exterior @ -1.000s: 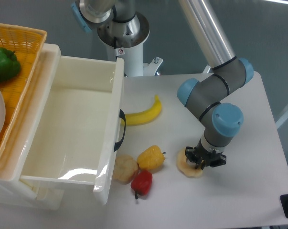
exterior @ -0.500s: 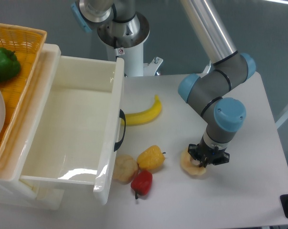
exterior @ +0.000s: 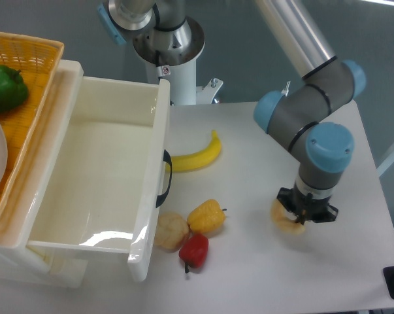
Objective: Pick up the donuts
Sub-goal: 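Lift the grasped donut up off the table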
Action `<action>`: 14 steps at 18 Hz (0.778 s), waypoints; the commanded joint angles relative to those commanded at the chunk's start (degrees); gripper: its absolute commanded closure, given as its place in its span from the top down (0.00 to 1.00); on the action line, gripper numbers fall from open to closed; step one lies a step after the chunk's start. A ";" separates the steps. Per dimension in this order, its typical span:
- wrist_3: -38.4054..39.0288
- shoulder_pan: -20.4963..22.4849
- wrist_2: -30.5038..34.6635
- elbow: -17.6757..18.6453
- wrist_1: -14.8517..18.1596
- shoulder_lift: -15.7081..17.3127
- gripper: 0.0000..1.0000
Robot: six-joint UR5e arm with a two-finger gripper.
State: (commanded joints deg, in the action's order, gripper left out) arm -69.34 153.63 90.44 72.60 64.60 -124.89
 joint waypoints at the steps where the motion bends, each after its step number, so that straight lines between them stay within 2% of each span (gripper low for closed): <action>1: -1.14 0.27 0.00 -0.09 0.26 0.18 0.00; 4: -4.05 0.88 -0.26 -1.49 0.87 0.62 0.00; 7: -6.59 1.15 0.00 -3.43 4.65 0.62 0.00; 11: -10.81 1.32 0.26 -4.39 7.55 0.70 0.00; 14: -13.63 1.32 2.10 -4.31 8.26 1.76 0.00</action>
State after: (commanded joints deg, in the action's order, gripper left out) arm -82.96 154.95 92.55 68.29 72.86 -123.14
